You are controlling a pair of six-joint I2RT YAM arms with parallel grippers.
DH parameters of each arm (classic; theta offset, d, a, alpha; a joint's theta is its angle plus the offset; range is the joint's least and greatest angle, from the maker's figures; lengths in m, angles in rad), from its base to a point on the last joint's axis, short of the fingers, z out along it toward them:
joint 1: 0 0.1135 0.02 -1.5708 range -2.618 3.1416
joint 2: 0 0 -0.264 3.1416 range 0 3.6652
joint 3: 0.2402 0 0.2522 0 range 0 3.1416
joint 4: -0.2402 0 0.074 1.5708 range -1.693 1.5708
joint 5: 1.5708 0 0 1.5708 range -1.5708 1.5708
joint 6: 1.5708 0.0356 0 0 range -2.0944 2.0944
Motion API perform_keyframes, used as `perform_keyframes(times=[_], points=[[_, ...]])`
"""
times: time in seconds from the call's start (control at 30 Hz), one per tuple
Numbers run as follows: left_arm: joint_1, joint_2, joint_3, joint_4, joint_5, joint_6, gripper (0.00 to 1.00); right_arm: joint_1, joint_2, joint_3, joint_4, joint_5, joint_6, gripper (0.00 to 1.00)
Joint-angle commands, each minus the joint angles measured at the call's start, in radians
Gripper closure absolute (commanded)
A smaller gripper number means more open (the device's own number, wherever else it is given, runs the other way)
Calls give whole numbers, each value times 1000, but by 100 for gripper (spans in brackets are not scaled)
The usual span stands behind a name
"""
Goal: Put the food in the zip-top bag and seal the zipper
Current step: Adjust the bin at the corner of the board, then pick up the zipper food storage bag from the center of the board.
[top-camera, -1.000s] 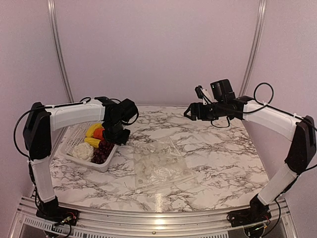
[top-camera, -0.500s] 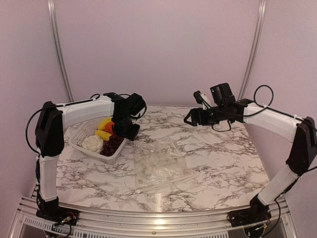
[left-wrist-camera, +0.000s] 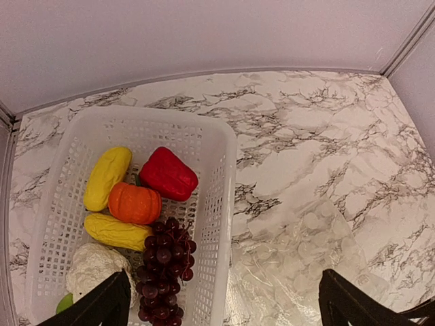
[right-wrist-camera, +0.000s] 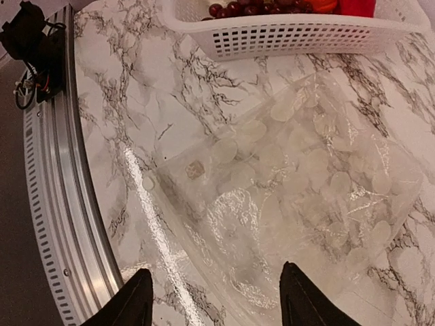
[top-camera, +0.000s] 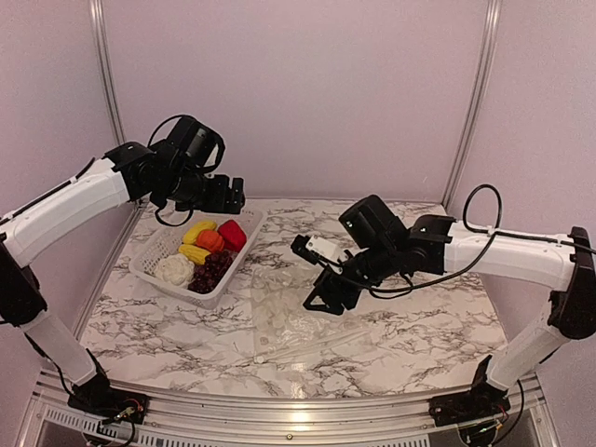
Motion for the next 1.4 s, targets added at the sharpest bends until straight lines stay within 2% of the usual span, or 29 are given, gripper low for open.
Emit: perform_keyframes(times=[0.0, 0.1, 0.27, 0.37, 0.47, 0.53, 0.67, 1.0, 1.23, 1.37], points=[[-3, -55, -90, 78, -57, 5, 1, 94, 31, 0, -71, 139, -128, 45], [-4, -103, -152, 139, -58, -6, 1, 182, 69, -2, -102, 236, -200, 54], [-2, -130, -217, 196, -6, -76, 1, 286, 98, -29, -97, 409, -231, 63], [-3, -103, -201, 171, 14, -62, 1, 321, 141, -33, -107, 529, -228, 65], [-3, -140, -256, 243, -11, -57, 1, 353, 180, -30, -116, 643, -222, 65], [5, -221, -342, 345, -46, -130, 1, 370, 194, -22, -120, 670, -220, 65], [38, -310, -476, 518, 46, -192, 1, 385, 225, -17, -133, 697, -215, 64], [43, -294, -426, 471, 77, -132, 4, 388, 306, -26, -96, 786, -210, 65], [45, -286, -422, 459, 80, -177, 6, 387, 340, -47, -58, 835, -216, 65], [46, -292, -429, 464, 83, -186, 7, 384, 366, -71, -4, 892, -215, 69]])
